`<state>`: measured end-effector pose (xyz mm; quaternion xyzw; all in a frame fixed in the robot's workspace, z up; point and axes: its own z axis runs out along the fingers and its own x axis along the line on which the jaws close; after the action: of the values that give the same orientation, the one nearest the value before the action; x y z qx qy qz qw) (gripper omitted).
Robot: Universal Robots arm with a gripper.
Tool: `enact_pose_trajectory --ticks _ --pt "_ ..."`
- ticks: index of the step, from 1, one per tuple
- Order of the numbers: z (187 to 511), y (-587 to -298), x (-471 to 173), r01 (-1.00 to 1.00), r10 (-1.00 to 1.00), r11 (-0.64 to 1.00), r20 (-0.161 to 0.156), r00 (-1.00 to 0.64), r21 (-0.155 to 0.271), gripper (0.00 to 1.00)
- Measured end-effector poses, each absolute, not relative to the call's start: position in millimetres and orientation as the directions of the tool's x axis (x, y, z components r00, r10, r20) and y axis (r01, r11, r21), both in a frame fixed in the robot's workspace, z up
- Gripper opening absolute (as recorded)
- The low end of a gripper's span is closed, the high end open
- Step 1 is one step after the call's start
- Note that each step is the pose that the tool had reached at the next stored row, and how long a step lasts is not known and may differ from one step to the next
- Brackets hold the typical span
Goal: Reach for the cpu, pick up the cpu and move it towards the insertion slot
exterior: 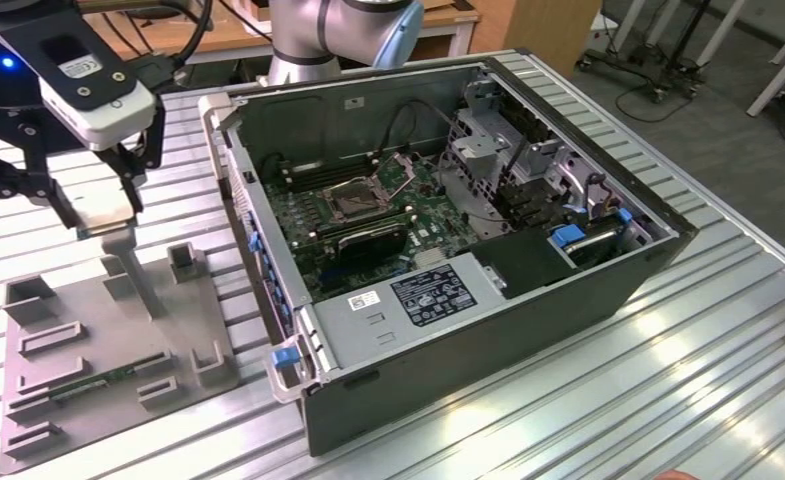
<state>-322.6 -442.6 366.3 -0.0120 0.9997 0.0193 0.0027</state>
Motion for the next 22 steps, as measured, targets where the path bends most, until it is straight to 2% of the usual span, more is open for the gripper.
enact_pose_trajectory --ticks 22 --pt "366.3 -442.6 -300.2 -0.024 -0.024 0.999 -0.006 -1.000 0.038 0.53"
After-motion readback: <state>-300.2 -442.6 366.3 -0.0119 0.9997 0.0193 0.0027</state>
